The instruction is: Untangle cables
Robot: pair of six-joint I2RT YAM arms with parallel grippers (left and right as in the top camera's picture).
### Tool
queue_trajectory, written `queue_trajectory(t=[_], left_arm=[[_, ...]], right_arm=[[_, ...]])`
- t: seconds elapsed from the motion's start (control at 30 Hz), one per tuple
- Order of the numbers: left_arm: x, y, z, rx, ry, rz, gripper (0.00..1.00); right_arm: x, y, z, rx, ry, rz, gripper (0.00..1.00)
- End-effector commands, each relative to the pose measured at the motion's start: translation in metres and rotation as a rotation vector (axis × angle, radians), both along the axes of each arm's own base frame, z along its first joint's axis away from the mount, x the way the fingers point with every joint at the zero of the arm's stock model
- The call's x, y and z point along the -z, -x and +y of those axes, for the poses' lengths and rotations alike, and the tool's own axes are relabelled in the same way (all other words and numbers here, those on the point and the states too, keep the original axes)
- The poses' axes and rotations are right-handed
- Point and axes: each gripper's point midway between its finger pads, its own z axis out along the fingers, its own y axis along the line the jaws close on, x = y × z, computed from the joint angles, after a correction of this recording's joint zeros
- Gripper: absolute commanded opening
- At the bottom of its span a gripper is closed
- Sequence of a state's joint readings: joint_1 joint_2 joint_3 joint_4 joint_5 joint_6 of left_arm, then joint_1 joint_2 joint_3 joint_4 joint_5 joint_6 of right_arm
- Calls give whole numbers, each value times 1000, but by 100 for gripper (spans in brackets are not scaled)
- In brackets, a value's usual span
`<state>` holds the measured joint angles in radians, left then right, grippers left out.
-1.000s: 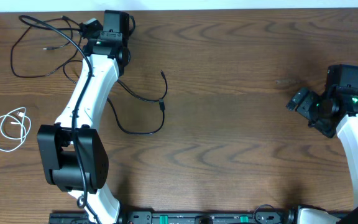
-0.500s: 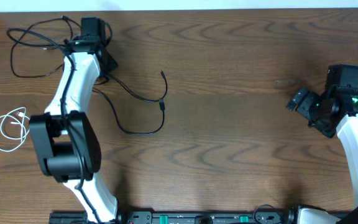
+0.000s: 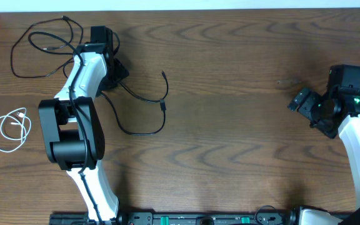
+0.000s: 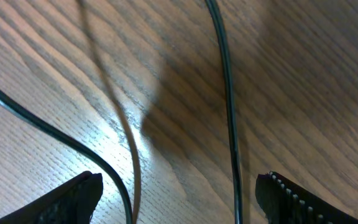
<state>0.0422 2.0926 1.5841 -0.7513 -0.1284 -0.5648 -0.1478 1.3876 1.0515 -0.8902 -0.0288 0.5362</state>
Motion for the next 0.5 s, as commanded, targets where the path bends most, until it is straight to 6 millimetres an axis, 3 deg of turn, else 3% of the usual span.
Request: queue_trajectory(t=[0.0, 0.03, 0.07, 0.2, 0.37, 0.47], left_arm=[[11, 2, 0, 59, -8, 29, 84], [10, 2, 0, 72, -10, 30, 84], [10, 2, 0, 75, -11, 32, 96], [11, 1, -4, 82, 1, 31, 96], [15, 0, -31, 124, 103, 27, 96], [18, 0, -41, 143, 125, 34, 86]], right_arm=[[0, 1, -5, 0, 15, 3, 99], [0, 1, -5, 0, 15, 3, 99], [0, 1, -5, 0, 15, 3, 99], [0, 1, -5, 0, 15, 3, 99], [0, 1, -5, 0, 15, 3, 99], [0, 1, -5, 0, 15, 3, 99]])
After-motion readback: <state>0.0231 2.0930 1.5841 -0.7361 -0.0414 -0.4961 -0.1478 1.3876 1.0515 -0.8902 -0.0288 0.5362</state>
